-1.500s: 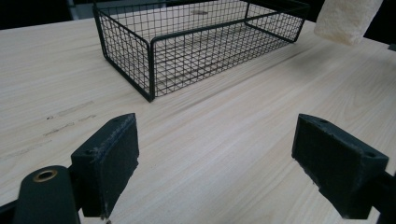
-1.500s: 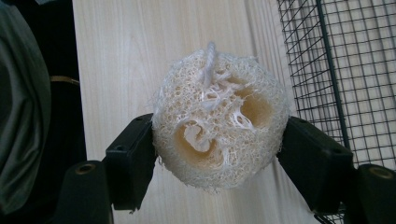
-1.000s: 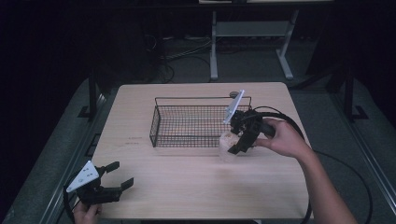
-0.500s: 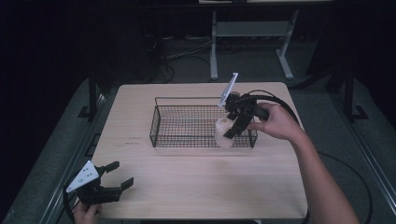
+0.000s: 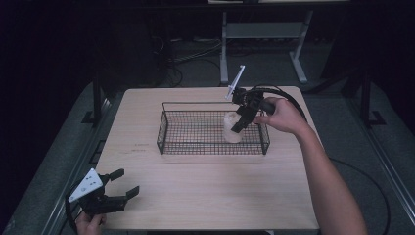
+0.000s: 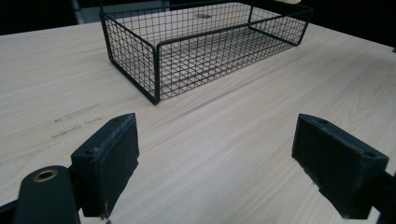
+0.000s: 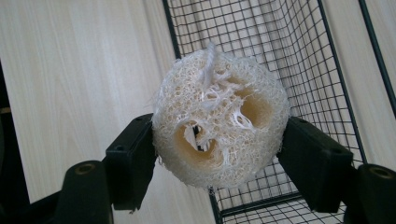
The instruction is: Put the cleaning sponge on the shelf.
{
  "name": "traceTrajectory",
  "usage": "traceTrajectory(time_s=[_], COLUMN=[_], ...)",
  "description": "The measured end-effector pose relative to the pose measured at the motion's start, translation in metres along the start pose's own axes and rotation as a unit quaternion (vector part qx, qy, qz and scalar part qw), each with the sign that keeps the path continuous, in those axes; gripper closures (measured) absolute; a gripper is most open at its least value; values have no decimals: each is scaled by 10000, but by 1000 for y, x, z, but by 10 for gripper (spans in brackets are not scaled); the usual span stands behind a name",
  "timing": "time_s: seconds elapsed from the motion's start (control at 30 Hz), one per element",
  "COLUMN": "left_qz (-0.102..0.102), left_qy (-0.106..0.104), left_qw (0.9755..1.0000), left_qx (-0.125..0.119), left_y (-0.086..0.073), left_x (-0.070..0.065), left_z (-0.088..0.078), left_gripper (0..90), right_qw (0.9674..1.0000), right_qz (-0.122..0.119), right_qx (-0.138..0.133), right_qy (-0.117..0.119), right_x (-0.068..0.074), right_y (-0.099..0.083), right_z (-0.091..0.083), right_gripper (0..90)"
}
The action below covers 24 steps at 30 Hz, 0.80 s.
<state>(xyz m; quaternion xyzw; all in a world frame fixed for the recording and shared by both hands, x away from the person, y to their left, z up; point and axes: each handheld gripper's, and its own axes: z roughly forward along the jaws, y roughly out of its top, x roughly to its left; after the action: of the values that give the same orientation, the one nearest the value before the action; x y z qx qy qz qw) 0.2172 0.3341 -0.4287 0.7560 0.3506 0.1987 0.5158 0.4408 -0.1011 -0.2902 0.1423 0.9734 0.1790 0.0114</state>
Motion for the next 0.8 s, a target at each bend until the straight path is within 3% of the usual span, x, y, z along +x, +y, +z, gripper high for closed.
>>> traceTrajectory(time_s=[0.33,0.8], left_qz=[-13,6], left_qy=[10,24], left_qw=[10000,10000], left_qx=[-24,-8], left_y=[0,0], left_x=[0,0], left_z=[-1,-2], left_gripper=[140,141], right_qw=[9997,9990], right_qz=[252,345], right_qx=[69,300], right_qy=[-28,20], right_x=[-28,-47], right_y=[3,7], right_z=[17,52], right_gripper=[290,288])
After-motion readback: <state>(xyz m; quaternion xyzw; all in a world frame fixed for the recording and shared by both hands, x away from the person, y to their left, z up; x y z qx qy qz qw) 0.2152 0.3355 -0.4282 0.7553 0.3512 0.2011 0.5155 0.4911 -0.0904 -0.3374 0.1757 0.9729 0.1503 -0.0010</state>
